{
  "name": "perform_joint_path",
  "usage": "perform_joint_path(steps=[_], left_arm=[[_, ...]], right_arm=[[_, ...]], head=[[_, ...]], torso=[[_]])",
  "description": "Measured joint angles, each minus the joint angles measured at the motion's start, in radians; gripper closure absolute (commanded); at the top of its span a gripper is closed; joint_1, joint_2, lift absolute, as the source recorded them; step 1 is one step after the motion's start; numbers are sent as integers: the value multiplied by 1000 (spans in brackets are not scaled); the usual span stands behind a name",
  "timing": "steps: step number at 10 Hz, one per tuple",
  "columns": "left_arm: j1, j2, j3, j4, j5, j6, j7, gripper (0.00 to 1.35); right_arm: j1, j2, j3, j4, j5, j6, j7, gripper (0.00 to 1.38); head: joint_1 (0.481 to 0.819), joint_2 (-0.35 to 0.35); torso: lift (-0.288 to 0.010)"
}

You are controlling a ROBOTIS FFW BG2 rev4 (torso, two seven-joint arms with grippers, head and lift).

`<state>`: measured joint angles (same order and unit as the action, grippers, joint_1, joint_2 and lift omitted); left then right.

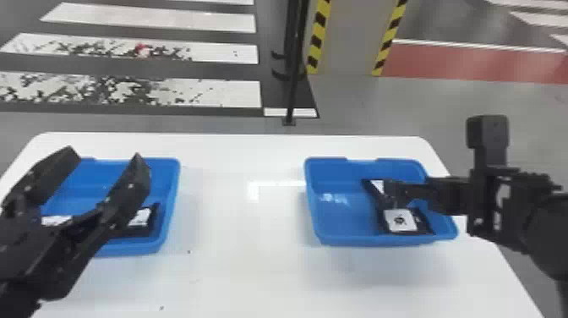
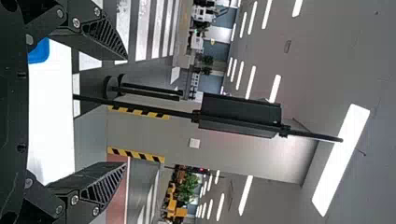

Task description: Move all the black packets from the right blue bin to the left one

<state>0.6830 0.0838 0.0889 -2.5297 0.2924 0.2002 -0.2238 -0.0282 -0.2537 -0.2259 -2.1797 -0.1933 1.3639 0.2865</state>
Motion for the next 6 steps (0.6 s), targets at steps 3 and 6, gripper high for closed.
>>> perform_joint_path(steps=[3,6], left_arm=[[2,-1,2,3,1,-6,0,248],[0,-1,2,7,2,-3,-2,248]], right_arm=[[-55,-17,5,123,13,106,2,193],[-153,-36,56,359,46,67,28,193]], head=[[695,-173],[695,-183]], torso=[[-140],[-140]])
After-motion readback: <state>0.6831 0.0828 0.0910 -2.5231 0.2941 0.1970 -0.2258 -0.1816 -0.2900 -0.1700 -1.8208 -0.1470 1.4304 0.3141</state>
